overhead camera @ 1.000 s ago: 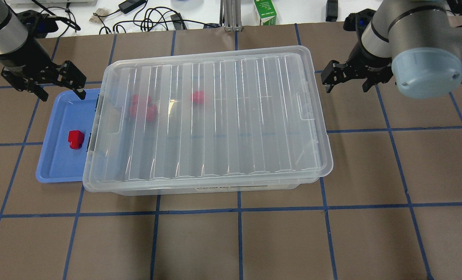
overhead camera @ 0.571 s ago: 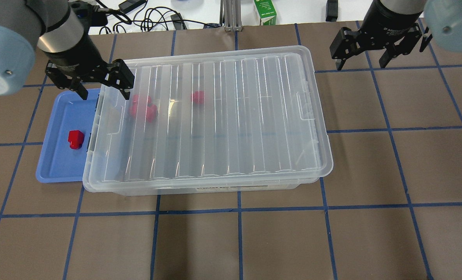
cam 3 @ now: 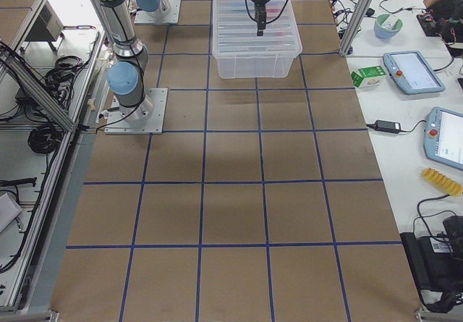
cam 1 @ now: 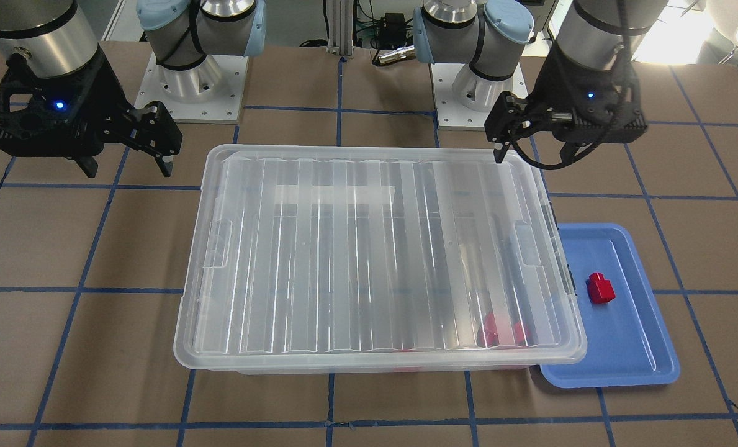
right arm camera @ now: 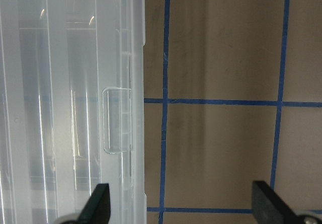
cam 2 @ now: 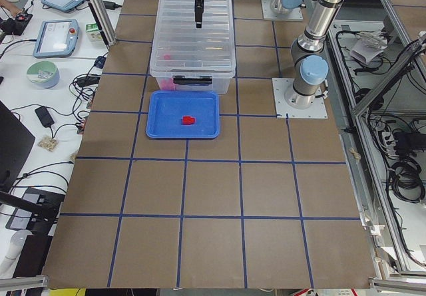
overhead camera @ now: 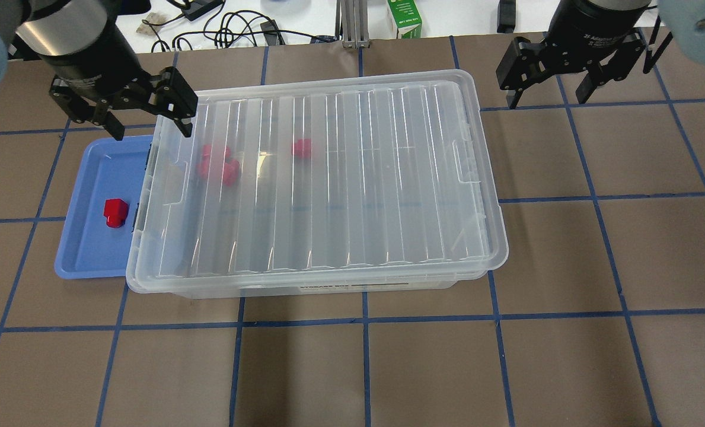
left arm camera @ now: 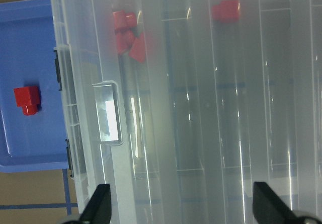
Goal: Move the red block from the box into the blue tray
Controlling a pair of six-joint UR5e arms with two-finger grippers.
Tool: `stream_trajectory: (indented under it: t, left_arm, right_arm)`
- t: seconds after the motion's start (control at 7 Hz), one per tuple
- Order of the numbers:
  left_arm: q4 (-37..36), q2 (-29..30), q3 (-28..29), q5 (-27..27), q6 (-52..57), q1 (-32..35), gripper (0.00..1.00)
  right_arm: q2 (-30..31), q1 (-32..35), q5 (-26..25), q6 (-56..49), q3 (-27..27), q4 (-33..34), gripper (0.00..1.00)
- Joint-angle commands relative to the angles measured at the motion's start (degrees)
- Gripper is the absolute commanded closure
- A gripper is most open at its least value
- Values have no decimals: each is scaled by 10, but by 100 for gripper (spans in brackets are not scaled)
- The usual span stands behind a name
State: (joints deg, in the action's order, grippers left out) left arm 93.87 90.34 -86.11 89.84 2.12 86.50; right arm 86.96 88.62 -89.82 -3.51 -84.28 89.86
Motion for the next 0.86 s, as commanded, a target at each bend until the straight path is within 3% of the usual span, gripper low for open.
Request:
stream_trajectory:
  t: [0.0, 0.71]
  left_arm:
    - [14, 5, -3, -5, -5, 4, 0]
    - [-11, -16, 6, 2, -5, 17, 0]
  right_arm:
    - [1, 1, 0, 1, 1, 2, 0]
    - [0, 1, 1, 0, -1, 1, 0]
